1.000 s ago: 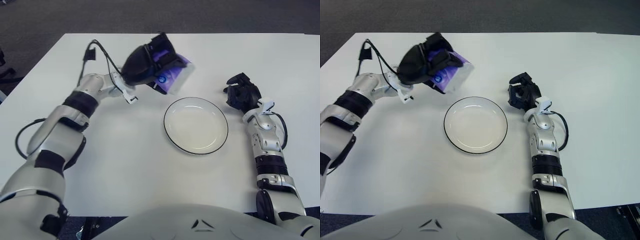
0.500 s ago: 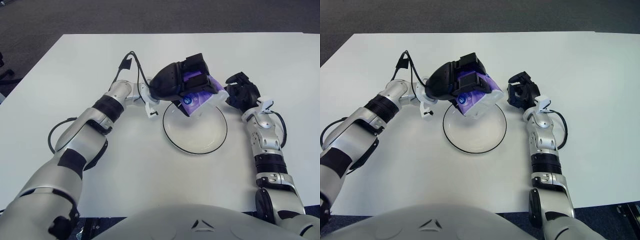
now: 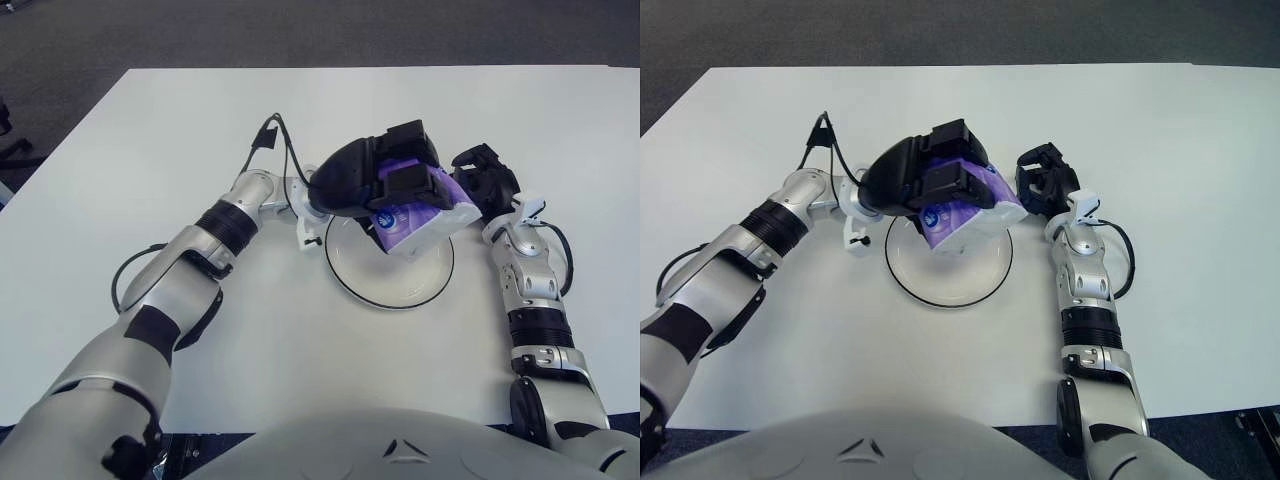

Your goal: Put the tissue paper into the plate.

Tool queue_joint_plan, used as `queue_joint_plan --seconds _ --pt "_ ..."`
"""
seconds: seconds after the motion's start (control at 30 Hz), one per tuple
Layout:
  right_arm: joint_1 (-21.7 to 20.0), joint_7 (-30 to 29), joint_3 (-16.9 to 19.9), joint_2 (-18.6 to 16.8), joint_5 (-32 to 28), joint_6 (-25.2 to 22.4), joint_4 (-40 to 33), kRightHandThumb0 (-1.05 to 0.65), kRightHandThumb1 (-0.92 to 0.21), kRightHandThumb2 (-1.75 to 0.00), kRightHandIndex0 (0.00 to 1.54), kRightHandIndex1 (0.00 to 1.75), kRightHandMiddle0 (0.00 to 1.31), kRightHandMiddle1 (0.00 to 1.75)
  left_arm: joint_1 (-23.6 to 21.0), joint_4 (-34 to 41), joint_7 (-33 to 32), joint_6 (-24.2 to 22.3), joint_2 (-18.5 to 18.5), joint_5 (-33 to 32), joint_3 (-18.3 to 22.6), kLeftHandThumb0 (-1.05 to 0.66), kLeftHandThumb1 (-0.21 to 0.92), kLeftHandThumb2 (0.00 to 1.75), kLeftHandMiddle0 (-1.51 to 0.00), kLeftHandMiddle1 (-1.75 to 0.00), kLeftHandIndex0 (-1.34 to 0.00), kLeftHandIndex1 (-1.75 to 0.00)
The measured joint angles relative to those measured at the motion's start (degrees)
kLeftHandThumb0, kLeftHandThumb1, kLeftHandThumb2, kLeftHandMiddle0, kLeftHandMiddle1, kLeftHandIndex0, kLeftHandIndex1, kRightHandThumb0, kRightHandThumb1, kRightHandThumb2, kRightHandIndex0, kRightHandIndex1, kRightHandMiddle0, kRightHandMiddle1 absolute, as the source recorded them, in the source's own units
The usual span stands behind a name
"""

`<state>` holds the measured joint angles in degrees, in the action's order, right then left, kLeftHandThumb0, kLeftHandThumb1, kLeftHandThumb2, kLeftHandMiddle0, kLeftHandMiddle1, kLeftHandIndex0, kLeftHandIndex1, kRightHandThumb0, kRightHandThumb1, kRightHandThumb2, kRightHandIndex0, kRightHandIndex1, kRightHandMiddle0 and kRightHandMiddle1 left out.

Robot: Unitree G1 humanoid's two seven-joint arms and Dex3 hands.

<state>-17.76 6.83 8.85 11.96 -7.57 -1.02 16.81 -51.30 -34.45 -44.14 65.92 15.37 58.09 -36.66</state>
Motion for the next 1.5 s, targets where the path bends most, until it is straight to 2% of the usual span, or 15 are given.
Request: queue_joint_plan --seconds 0.07,0.13,0.27,0.3,0.37,0.4,0.5,0.53,0.57,0.67,0.7,0.83,0.93,1.17,1.5 --pt "-0.3 0.0 0.0 0.1 0.0 0.0 -0.3 -0.36 -0.79 -0.69 0.67 1.75 0.28 1.75 0.0 -0.5 4.6 0.0 -0.3 -2.0 -0.7 0.39 0.60 0.85 -0.47 -1.64 -0.51 -1.75" --pt "-0.4 0.0 0.0 0.1 0.0 0.0 -0.7 -0.36 -0.79 -0.69 0.67 1.75 0.28 1.75 0.0 -1.1 10.0 0.3 -0.3 -4.8 -1.6 0.19 0.63 0.79 -0.51 -1.58 -0.45 -1.60" --pt "-0.5 -0.1 -0.1 0.1 0.0 -0.2 -0.8 -0.37 -0.79 -0.69 0.68 1.75 0.29 1.75 0.0 -2.4 20.4 1.5 0.5 -11.7 -3.0 0.03 0.85 0.37 -0.56 -1.45 -0.39 -1.37" --pt "-0.5 -0.2 -0.1 0.0 0.0 -0.3 -0.8 -0.37 -0.79 -0.69 0.68 1.75 0.29 1.75 0.0 -2.5 23.0 1.8 1.0 -13.6 -3.2 -0.05 0.87 0.35 -0.55 -1.43 -0.40 -1.40" --pt "-0.5 -0.2 -0.1 0.0 0.0 -0.4 -0.8 -0.37 -0.78 -0.69 0.68 1.75 0.29 1.75 0.0 -2.4 28.0 2.0 2.0 -17.0 -3.5 -0.44 0.90 0.34 -0.54 -1.33 -0.37 -1.22" --pt "-0.4 -0.2 -0.1 0.0 0.0 -0.5 -0.5 -0.37 -0.78 -0.69 0.68 1.75 0.29 1.75 0.0 -2.1 30.2 2.0 2.5 -18.2 -3.5 -0.49 0.90 0.34 -0.54 -1.31 -0.36 -1.19" --pt "0.1 -0.3 -0.1 -0.1 0.0 -0.8 -0.4 -0.37 -0.78 -0.70 0.68 1.75 0.29 1.75 0.0 0.0 37.3 0.8 4.7 -21.2 -3.2 -0.71 0.92 0.52 -0.54 -1.20 -0.35 -0.91" --pt "0.2 -0.3 -0.1 -0.1 0.0 -0.8 -0.4 -0.37 -0.78 -0.70 0.68 1.75 0.29 1.75 0.0 1.0 39.2 0.1 5.3 -21.4 -2.9 -0.76 0.92 0.59 -0.54 -1.15 -0.36 -0.75" --pt "0.2 -0.3 -0.1 -0.1 0.0 -0.8 -0.4 -0.37 -0.78 -0.70 0.69 1.75 0.29 1.75 0.0 2.1 40.8 -0.7 5.9 -21.5 -2.5 -0.80 0.92 0.66 -0.53 -1.05 -0.34 -0.57" --pt "0.3 -0.4 -0.1 0.0 0.0 -0.8 -0.3 -0.37 -0.77 -0.71 0.69 1.75 0.29 1.75 0.0 5.0 45.9 -3.0 6.9 -21.8 -1.6 -0.87 0.92 0.77 -0.52 -0.65 -0.31 -0.29" --pt "0.3 -0.4 -0.1 0.0 0.0 -0.9 -0.3 -0.37 -0.77 -0.71 0.69 1.75 0.30 1.75 0.0 5.6 47.9 -3.7 7.1 -22.6 -1.6 -0.90 0.92 0.83 -0.50 -0.38 -0.29 -0.16" --pt "0.3 -0.4 -0.1 0.0 0.0 -0.9 -0.3 -0.37 -0.77 -0.72 0.69 1.75 0.30 1.75 0.0 7.1 55.3 -5.7 7.2 -26.5 -1.7 -0.94 0.92 0.89 -0.40 -0.11 -0.25 -0.05" --pt "0.3 -0.4 -0.1 0.0 0.0 -0.9 -0.3 -0.37 -0.76 -0.72 0.69 1.75 0.30 1.75 0.0 7.9 60.3 -7.0 7.2 -30.6 -1.7 -0.96 0.92 0.90 -0.30 -0.04 -0.21 -0.01" --pt "0.1 -0.4 -0.1 -0.1 0.0 -0.9 -0.1 -0.37 -0.75 -0.74 0.70 1.75 0.31 1.75 1.4 10.0 69.3 -10.0 7.1 -40.0 -1.3 -0.98 0.92 0.87 -0.20 0.00 -0.19 0.00" --pt "-1.4 -0.3 0.2 -0.1 0.0 1.5 3.3 -0.38 -0.72 -0.78 0.70 1.75 0.33 1.75 4.4 11.6 76.4 -13.5 5.6 -48.9 1.4 -1.02 0.92 0.85 -0.15 0.00 -0.15 0.00"
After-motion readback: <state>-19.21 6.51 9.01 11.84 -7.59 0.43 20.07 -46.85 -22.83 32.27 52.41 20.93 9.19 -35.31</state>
